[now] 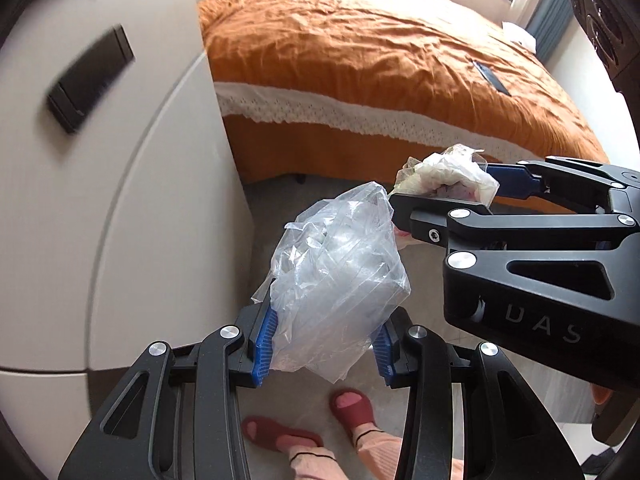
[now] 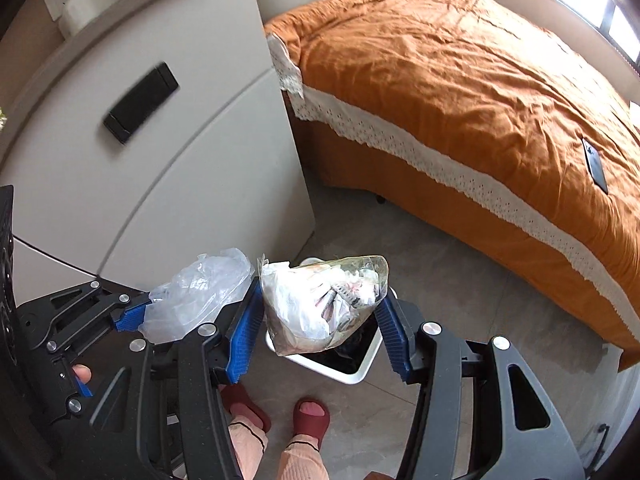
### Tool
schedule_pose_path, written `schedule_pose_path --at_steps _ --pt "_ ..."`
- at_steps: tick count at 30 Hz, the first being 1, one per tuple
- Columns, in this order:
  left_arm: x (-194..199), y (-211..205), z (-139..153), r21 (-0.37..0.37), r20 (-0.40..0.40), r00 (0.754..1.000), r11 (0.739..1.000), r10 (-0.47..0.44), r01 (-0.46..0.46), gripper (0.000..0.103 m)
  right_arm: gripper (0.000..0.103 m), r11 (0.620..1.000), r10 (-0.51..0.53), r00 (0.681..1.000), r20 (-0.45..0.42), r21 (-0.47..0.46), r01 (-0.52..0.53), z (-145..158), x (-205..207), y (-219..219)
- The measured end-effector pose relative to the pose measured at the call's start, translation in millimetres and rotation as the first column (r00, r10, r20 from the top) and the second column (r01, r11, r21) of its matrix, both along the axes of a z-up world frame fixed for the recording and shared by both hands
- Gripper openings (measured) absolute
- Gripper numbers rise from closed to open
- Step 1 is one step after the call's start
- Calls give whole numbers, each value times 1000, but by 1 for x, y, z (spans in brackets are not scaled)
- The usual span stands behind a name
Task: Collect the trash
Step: 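Carry both items over the white bin and open both grippers to drop them, then raise both open grippers back toward the desk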
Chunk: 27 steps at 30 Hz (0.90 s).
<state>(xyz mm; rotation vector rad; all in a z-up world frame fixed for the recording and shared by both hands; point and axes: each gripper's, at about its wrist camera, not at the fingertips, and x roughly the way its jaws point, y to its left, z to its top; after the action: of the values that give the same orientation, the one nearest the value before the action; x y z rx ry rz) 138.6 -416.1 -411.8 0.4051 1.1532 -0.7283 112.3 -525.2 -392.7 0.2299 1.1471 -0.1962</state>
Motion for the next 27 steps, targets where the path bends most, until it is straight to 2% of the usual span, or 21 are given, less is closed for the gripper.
schedule_pose_path --at_steps 3,6,7,8,9,12,17,22,27 --pt "7 -2 -53 -7 -51 999 1000 -9 8 40 55 1000 2 999 -39 -22 -3 -44 3 -1" --pt "15 -5 -92 -24 -99 995 1000 -18 15 42 56 1000 6 998 -69 -7 -6 -81 7 -5" --pt "15 -5 -102 -29 -117 993 999 -22 19 46 65 1000 19 996 -91 5 -18 -94 9 -5" --pt "17 -7 -113 -37 -142 990 999 -24 19 73 76 1000 30 994 -108 7 -29 -102 10 -5" --pt "19 -7 -124 -44 -155 988 999 -16 10 99 94 999 29 993 -112 -14 -31 -111 10 -4" --pt "21 -6 -144 -24 -171 985 1000 -2 -2 98 98 999 25 991 -130 -36 -30 -125 10 -7" --pt "22 -9 -148 -6 -194 981 1000 20 -22 98 98 998 23 988 -150 -51 -31 -129 8 -9" --pt "21 -7 -129 -1 -197 979 999 44 -45 98 98 998 16 991 -134 -60 -24 -110 3 -9" --pt "16 0 -86 -18 -169 984 998 62 -66 98 98 1000 -11 995 -100 -27 8 -79 -5 -14"
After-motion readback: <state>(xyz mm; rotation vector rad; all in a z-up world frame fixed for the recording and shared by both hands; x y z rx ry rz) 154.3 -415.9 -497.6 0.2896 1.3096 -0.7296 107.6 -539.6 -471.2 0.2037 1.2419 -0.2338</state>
